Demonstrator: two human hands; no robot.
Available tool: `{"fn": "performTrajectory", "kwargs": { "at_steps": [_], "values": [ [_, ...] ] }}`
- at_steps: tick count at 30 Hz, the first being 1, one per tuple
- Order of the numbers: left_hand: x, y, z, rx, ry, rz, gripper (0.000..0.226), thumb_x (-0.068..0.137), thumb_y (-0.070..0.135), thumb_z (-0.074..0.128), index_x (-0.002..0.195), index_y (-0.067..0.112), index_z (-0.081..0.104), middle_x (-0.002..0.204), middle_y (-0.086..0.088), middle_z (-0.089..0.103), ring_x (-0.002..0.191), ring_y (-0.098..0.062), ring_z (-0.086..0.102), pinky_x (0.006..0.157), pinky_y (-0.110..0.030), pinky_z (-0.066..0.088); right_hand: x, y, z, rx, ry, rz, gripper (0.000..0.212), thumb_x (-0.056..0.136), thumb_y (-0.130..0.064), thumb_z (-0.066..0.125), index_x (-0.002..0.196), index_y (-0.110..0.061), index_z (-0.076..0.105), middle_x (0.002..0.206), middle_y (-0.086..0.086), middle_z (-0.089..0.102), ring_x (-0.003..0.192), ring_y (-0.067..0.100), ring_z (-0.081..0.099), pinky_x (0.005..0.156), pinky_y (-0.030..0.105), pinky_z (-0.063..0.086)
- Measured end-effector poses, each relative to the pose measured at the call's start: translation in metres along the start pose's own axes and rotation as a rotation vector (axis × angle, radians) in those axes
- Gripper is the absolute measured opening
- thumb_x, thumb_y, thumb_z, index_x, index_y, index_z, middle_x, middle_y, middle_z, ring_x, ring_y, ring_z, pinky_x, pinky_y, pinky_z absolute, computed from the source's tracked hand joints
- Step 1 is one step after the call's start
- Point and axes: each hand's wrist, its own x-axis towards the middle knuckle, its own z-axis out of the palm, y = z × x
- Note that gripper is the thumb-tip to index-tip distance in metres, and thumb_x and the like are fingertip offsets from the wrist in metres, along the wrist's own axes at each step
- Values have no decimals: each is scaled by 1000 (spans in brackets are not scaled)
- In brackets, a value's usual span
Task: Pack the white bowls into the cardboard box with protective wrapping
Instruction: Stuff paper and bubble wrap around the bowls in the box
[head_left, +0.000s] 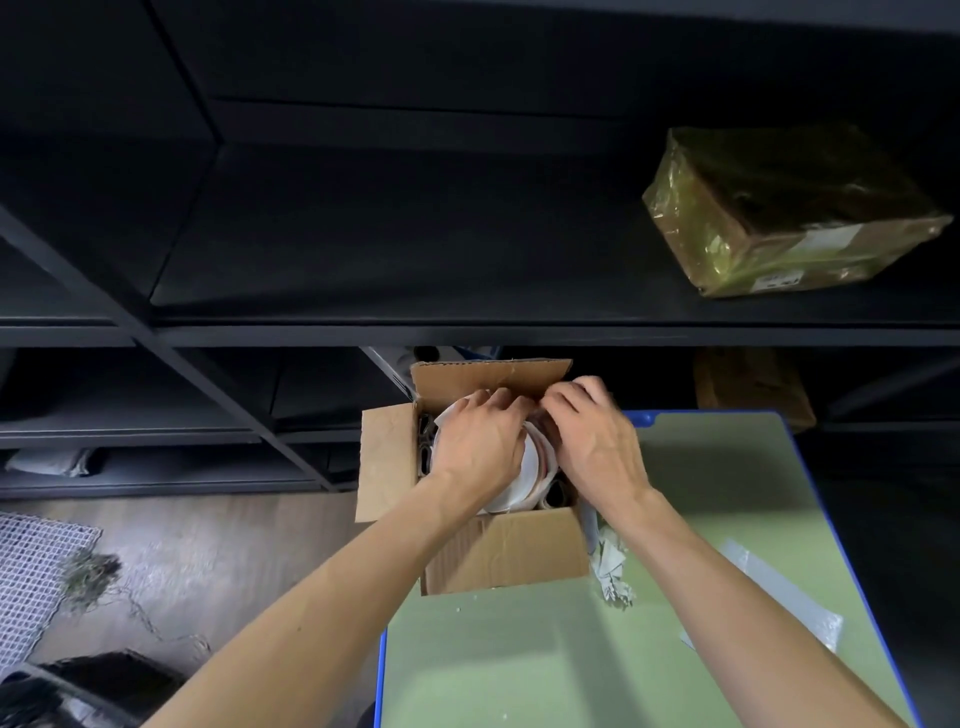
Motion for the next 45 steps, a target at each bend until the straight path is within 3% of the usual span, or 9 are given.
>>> {"fn": "performTrajectory", "kwargs": {
  "at_steps": [3,6,10,18,23,30,37,42,45],
  "values": [
    [0,0,1,15,12,-1,34,93,26,51,125,27,61,115,1,65,106,-26,60,92,-37,47,-15,12,-4,7,2,-101,29,80,1,65,105,-11,71,120,2,63,109,26,52,73,35,55],
    [-3,1,5,47,34,30,32,87,22,57,117,22,66,112,-1,64,98,-27,59,84,-37,50,-30,17,-8,-52,-15,-195,38,75,3,68,110,-11,72,120,-2,67,101,27,55,74,37,52],
    [-6,2,9,90,20,136,38,86,24,59,123,21,62,124,0,62,104,-26,58,88,-38,51,-34,15,-10,-102,-97,-164,34,84,-12,63,117,-21,69,127,-11,64,101,24,52,78,32,43],
    [-3,6,14,136,-84,99,46,83,38,63,129,29,56,124,5,62,107,-22,60,92,-34,50,-25,-1,-12,-191,-249,-102,32,75,-12,64,106,-16,74,115,-5,68,96,25,48,77,35,40],
    [-7,10,10,156,-106,104,47,89,36,56,135,28,49,130,3,54,112,-23,56,93,-36,48,-30,-1,-23,-197,-291,-148,39,81,-8,54,117,-14,68,127,-2,62,105,28,47,84,37,40],
    [-11,16,6,126,-136,73,50,94,49,46,139,28,46,142,3,48,116,-23,56,92,-38,42,-31,-4,-19,-180,-299,-125,25,74,-4,55,89,-14,72,97,-3,67,90,26,44,71,36,35],
    [-14,16,-2,114,-148,68,48,95,36,49,143,29,44,146,6,44,118,-26,54,90,-40,43,-41,4,-24,-128,-254,-137,33,77,-4,56,103,-20,70,111,-12,65,91,22,44,73,32,41],
    [-27,27,-15,16,14,101,41,88,28,43,123,22,64,124,3,61,99,-27,61,80,-39,49,-48,14,-32,-16,-194,-98,29,79,-7,59,103,-21,70,103,-12,65,95,19,53,74,31,50],
    [-38,37,-15,-62,111,123,32,92,25,48,116,19,68,116,1,63,93,-24,59,78,-37,48,-60,22,-40,22,-182,-48,16,76,-9,61,88,-20,65,93,-10,58,90,19,53,61,30,47]
  ]
}}
